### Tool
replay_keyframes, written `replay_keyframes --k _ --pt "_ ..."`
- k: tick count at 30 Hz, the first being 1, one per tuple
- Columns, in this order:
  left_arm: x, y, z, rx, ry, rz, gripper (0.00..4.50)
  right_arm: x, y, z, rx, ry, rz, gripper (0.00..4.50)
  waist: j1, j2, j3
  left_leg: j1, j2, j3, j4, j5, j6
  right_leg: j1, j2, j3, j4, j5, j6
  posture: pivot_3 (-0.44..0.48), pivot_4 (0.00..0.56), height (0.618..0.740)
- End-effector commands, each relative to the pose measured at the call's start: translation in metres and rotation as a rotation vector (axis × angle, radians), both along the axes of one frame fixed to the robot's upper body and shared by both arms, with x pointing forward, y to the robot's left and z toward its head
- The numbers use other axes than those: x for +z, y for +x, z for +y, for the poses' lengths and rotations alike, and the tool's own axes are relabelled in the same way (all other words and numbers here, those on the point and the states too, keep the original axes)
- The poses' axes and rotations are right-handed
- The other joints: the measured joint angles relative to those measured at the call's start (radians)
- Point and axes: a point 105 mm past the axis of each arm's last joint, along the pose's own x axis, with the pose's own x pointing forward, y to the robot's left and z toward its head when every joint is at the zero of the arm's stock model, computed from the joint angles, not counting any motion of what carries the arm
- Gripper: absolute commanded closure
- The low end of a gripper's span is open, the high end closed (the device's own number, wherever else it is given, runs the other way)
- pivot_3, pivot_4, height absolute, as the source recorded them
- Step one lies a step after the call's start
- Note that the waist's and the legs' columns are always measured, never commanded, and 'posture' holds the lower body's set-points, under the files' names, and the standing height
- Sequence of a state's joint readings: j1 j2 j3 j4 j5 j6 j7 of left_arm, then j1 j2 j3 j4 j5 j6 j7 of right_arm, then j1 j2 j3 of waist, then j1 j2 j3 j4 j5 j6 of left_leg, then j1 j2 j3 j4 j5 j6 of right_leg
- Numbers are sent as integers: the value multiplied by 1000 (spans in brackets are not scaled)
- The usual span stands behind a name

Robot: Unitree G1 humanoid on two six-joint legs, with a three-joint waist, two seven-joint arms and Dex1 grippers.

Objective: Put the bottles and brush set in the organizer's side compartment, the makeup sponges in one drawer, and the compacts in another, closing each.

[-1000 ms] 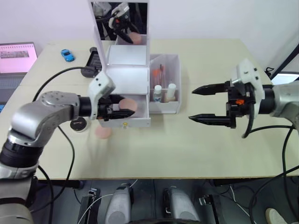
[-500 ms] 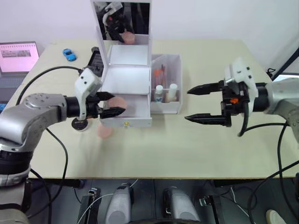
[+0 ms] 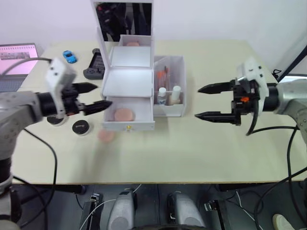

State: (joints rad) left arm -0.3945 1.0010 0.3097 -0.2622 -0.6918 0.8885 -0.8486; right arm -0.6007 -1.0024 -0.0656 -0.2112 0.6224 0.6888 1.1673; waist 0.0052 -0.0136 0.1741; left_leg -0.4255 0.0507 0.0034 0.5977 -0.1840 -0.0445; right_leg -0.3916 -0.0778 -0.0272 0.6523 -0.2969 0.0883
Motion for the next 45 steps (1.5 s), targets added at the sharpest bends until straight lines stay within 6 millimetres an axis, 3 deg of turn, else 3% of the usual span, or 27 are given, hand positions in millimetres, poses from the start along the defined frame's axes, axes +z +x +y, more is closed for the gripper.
replay_keyframes --k 1,4,11,17,22,26,33,36,40,45 --pt "9 -9 54 154 -9 -56 33 10 9 -26 -89 18 -114 0 -2 0 0 0 0 0 0 0 0 0 0 0 0 0 0 0 150 740" --pt "0 -25 103 292 -56 -82 33 -1 21 -54 -189 35 -144 0 -2 0 0 0 0 1 0 0 0 -1 0 0 0 0 0 0 150 740" --pt "-42 -78 178 509 6 -59 33 -48 34 -121 -403 39 -93 0 -1 0 0 0 0 3 0 0 0 0 -2 0 -1 0 -1 0 150 740" --pt "-63 -108 209 624 45 -45 33 -77 35 -143 -494 18 -65 0 0 0 -1 1 0 4 0 0 0 0 -3 0 -1 -2 -3 0 150 740" --pt "-64 -110 210 626 38 -56 33 -78 34 -145 -483 4 -64 0 -2 0 -1 1 0 4 -1 0 0 0 -3 0 -1 -1 -1 0 150 740" --pt "-58 -98 195 558 58 -76 33 -60 34 -125 -394 50 -41 0 -3 0 -1 1 0 4 -1 0 0 0 -3 0 -1 -1 -1 0 150 740" --pt "-52 -78 124 370 15 -93 33 -9 8 -30 26 141 106 0 -18 1 -1 1 1 3 -2 0 0 0 -3 0 0 0 -1 0 150 740" --pt "-65 -81 91 320 -20 -65 33 8 -4 -1 168 139 113 0 -23 0 -1 2 1 3 -2 -1 0 0 -3 1 -1 0 0 0 150 740" --pt "-80 -84 54 301 -67 -45 33 17 -13 18 266 97 100 0 -16 -1 -2 1 1 3 -2 -1 0 0 -3 1 -1 0 0 0 150 740" --pt "-112 -86 20 353 -147 13 33 24 -16 25 298 40 68 0 -11 -1 -2 1 0 3 0 -1 0 2 -3 1 -1 -1 -3 0 150 740"
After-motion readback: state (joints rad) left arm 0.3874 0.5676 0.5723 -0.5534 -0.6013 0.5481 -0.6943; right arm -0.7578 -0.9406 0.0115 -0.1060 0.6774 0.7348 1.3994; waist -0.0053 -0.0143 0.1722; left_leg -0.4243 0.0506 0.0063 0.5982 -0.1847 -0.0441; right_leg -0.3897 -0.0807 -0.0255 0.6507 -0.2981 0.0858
